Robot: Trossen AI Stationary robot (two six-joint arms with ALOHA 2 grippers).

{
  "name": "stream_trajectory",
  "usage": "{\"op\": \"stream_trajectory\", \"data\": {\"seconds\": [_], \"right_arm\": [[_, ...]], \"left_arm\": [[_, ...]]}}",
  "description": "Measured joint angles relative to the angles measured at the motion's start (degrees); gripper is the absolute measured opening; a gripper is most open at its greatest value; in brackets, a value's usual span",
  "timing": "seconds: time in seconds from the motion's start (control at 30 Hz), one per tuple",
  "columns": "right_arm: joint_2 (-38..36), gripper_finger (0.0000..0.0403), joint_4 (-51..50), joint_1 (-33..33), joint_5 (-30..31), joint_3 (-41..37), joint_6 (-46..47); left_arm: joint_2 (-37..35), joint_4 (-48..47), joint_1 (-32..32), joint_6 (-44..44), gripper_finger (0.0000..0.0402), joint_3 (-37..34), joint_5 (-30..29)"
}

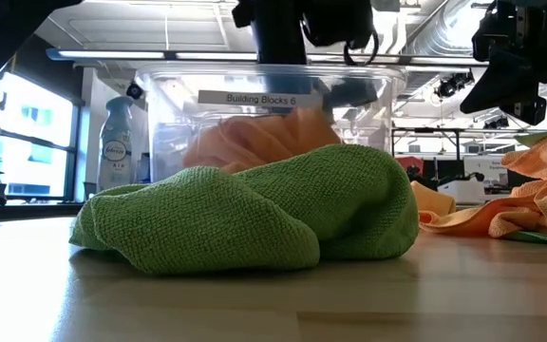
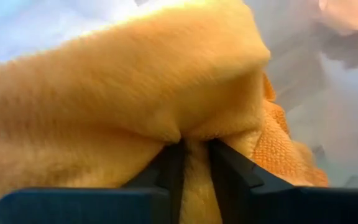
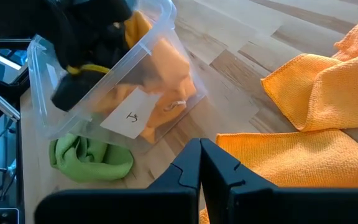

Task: Sort microfiber towel by color & place in baskets
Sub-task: Put the top left orange towel into the top transparent bin, then put the orange towel into the top transparent bin

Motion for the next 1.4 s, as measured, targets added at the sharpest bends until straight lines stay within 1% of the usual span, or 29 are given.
{"op": "stream_trajectory", "data": {"seconds": [0.23, 0.57, 0.67, 0.77, 0.87, 0.97, 1.1, 1.17, 1.3, 1.4], "right_arm": [[0.0, 0.0, 0.0, 0.0, -0.8, 0.0, 0.2], [0.0, 0.0, 0.1, 0.0, -1.0, 0.0, 0.1], [0.0, 0.0, 0.1, 0.0, -1.0, 0.0, 0.0], [0.0, 0.0, 0.2, 0.0, -0.6, 0.0, 0.3], [0.0, 0.0, 1.3, 0.0, 2.0, 0.0, 2.0], [0.1, 0.0, 4.6, 0.0, 4.4, 0.0, 2.5], [1.8, 0.0, 7.6, 0.0, 7.6, 0.7, 1.8], [3.9, 0.0, 7.3, 0.0, 9.2, 2.0, 3.0], [10.6, 0.0, 6.4, -0.1, 10.1, 6.1, 3.5], [16.5, 0.0, 1.0, -0.5, 10.8, 11.0, 7.1]], "left_arm": [[-5.8, -1.3, 0.0, 2.6, 0.009, 0.0, -0.1], [-16.6, -1.9, 0.1, 11.3, 0.0092, 0.0, -0.7], [-19.2, -2.4, 0.2, 14.0, 0.0092, 0.0, -2.5], [-21.0, -2.5, 0.2, 21.0, 0.0092, 0.0, -4.8], [-21.5, -3.0, 0.0, 29.9, 0.0091, 0.1, -4.6], [-21.5, -4.7, -0.3, 36.5, 0.0084, -0.6, -4.1], [-22.9, -4.1, -0.7, 40.5, 0.0068, -5.8, -3.9], [-25.0, -1.3, -0.9, 41.8, 0.0057, -9.9, -3.9], [-32.6, 5.1, -0.9, 42.5, 0.0036, -20.5, -3.9], [-40.0, 9.8, -0.2, 42.6, 0.0019, -28.4, -3.9]]}}
